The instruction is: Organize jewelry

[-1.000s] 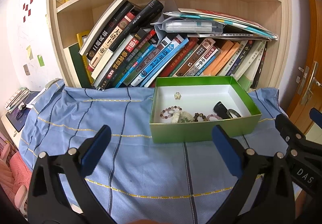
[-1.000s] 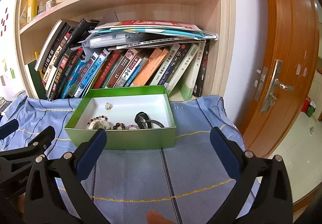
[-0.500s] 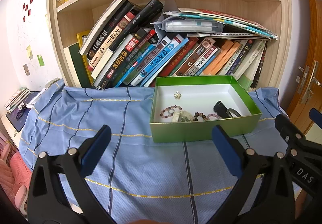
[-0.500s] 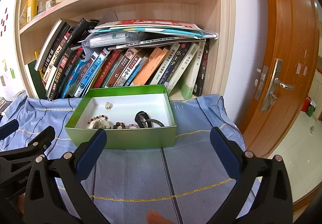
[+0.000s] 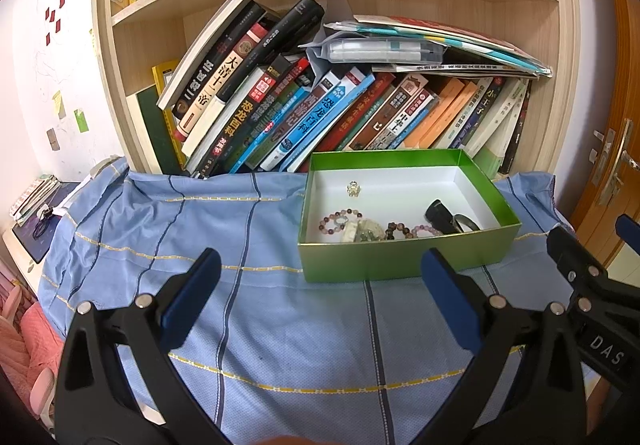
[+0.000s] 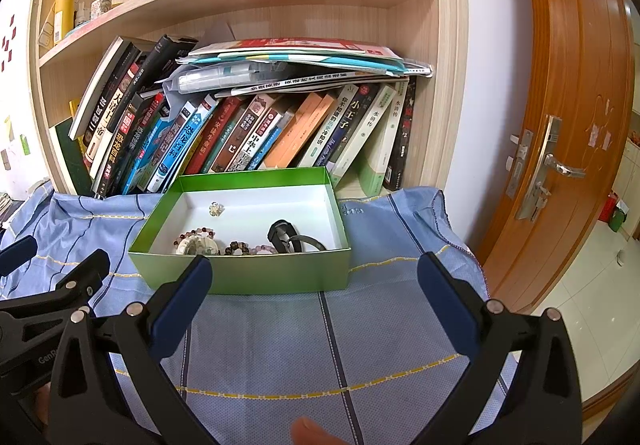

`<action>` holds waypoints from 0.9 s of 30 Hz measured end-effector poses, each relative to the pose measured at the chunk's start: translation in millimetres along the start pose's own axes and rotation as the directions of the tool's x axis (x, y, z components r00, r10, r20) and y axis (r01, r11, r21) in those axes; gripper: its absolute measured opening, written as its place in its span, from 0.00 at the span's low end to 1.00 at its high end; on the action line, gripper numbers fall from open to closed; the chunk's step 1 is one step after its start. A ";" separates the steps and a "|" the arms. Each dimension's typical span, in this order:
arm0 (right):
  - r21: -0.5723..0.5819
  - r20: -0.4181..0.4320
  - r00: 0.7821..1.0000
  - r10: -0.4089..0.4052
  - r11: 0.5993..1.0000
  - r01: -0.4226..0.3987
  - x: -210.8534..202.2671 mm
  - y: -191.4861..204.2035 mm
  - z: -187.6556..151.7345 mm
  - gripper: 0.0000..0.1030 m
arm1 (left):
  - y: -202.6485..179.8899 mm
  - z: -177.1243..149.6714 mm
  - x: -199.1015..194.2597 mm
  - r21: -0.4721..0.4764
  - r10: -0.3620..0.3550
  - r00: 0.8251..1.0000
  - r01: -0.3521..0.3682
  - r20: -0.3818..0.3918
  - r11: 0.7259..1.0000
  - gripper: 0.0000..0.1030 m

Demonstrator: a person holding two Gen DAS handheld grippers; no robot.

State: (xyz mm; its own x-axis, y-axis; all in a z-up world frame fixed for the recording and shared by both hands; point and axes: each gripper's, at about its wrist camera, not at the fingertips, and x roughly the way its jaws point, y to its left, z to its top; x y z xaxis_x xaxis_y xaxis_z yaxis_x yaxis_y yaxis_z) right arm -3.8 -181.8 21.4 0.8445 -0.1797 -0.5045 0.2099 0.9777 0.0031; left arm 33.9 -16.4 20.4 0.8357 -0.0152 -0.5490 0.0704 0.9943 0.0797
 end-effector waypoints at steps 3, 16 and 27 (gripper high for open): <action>0.000 -0.003 1.000 0.001 1.000 -0.001 -0.2 0.1 -0.3 0.97 | 0.0 -1.7 0.5 0.002 0.000 1.000 0.000 0.000 1.000 0.96; 0.002 -0.006 1.000 -0.002 1.000 0.002 1.4 1.4 -3.5 0.97 | 0.4 -3.3 1.1 0.006 -0.003 1.000 0.003 0.000 1.000 0.96; -0.001 -0.011 1.000 -0.002 1.000 0.002 3.6 3.1 -6.5 0.97 | 3.5 -0.9 6.4 -0.006 -0.026 0.999 0.026 -0.023 1.000 0.96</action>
State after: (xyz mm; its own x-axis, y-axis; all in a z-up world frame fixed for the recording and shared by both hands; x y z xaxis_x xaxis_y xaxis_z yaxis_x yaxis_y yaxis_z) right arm -3.3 -178.8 14.0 0.8388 -0.1806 -0.5136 0.2111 0.9775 0.0011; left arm 39.0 -13.0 16.4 0.8208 -0.0384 -0.5699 0.0886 0.9942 0.0606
